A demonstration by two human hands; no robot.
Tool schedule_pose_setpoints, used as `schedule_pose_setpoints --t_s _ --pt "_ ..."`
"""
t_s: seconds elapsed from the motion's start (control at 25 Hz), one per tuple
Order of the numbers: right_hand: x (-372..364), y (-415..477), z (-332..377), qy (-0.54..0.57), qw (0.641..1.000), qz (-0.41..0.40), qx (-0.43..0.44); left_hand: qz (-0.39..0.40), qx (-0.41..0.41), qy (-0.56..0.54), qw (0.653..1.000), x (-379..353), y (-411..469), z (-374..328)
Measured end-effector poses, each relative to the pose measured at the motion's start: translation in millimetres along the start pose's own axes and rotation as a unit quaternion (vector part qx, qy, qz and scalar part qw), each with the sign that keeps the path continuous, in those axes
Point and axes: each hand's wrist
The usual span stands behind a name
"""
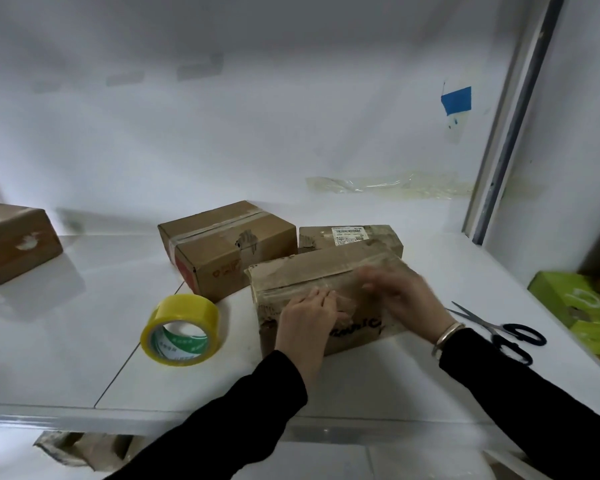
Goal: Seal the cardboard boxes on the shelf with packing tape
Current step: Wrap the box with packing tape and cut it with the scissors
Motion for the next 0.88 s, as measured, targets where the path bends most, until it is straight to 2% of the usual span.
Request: schedule_pose_setpoints --t_s 0.08,0.12,0.16,0.2,0.24,0.28,0.4,0.48,0.52,0.64,0.88 --pt "18 -5 -18 -0.010 0.982 -0.028 -0.188 0.032 0.125 -0.115 0.985 15 8 24" --pt "23 -9 -22 0.064 0.954 -0.027 -0.292 0.060 0.210 -0.146 0.965 20 11 43" --pt "23 -12 -23 0.188 0.912 -0.049 -0.361 0.107 0.294 -0.216 0.925 23 12 59" --pt "19 -14 -23 0.306 0.861 -0.079 -0.399 0.172 0.363 -0.323 0.857 27 9 63" --pt "14 -15 -19 0.356 0.832 -0.110 -0.411 0.222 0.394 -0.426 0.784 30 1 58" --pt "12 -16 -16 0.368 0.823 -0.128 -0.414 0.241 0.400 -0.467 0.751 35 -9 46" --pt "18 -25 -8 0.379 0.809 -0.148 -0.424 0.200 0.354 -0.447 0.797 49 -48 28" --pt "20 -31 3 0.372 0.811 -0.141 -0.428 0.194 0.345 -0.436 0.809 62 -61 31" --pt "19 -39 10 0.363 0.820 -0.140 -0.420 0.193 0.347 -0.433 0.809 65 -63 37" --pt "12 -51 41 0.296 0.859 -0.170 -0.382 0.223 0.394 -0.448 0.771 56 -70 51" --pt "2 -43 48 0.263 0.864 -0.209 -0.376 0.210 0.370 -0.418 0.803 43 -72 58"
Point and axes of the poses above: each hand's wrist, its own y-axis towards the middle knuckle, its own x-axis out of the back of the hand, z = x × y, and after that the axes turned 15 degrees about x, right-handed
